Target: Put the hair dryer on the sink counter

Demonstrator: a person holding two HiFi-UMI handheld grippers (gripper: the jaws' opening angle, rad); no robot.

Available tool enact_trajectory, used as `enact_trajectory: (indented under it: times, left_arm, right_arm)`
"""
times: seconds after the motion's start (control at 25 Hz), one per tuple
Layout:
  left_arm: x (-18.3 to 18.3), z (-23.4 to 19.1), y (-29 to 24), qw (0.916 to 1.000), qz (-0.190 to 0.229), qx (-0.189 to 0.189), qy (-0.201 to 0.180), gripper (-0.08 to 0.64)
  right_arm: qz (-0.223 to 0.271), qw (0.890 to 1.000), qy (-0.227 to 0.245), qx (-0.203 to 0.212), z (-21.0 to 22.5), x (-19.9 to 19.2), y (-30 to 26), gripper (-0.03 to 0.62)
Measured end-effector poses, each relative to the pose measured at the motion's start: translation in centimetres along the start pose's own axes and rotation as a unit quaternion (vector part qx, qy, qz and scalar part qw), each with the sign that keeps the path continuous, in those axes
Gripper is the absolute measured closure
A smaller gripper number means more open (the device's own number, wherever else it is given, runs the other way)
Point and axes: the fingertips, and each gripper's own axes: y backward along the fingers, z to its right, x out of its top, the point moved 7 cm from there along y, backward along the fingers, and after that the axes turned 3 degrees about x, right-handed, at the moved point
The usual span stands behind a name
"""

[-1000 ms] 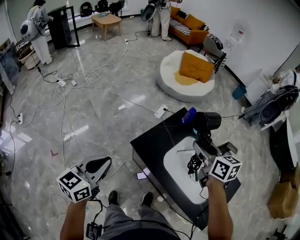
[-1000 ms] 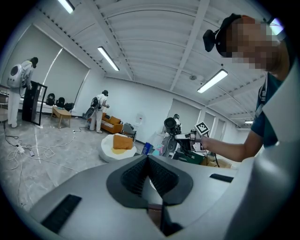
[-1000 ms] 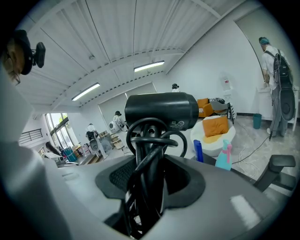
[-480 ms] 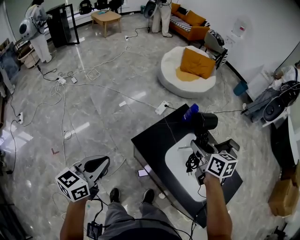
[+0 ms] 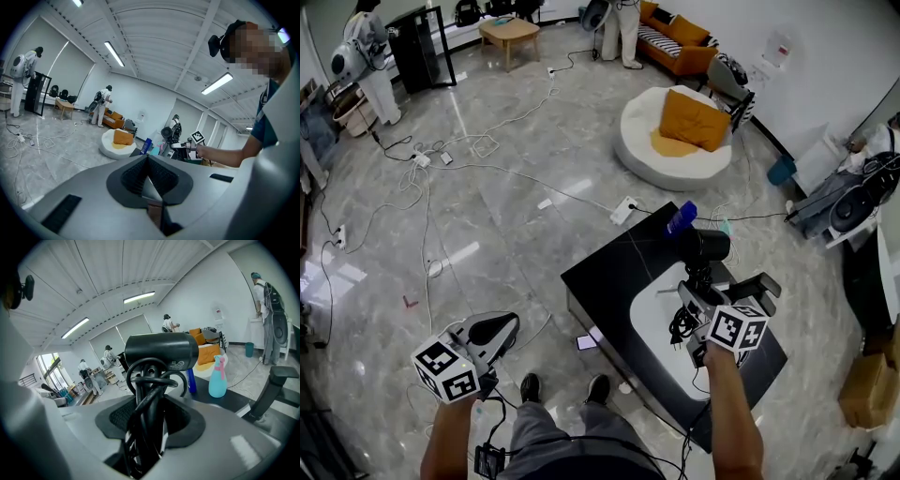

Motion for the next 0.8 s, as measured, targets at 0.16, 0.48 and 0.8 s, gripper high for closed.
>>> enact_trajectory:
  times: [0.16, 0.48, 0.8]
  left_arm:
    - [-0.5, -0.1, -0.5, 1.0, -0.004, 0.0, 0.003, 0.555]
    - [-0.8, -0.8, -0.7, 0.9999, -0.01, 0.002, 0.011, 0.555]
    - [-1.5, -1.6, -1.7, 0.9996, -0.018, 0.0, 0.021, 0.555]
  right_arm:
    - [-0.009, 1.0, -0.004, -0.004, 0.8, -0.9, -0.8, 0.411]
    - [-0.031, 0.999, -0.011, -0.014, 1.9, -2.5, -2.6, 0.411]
    - [-0.058, 0.998, -0.019, -0.022, 3.3, -4.1, -4.7, 0.411]
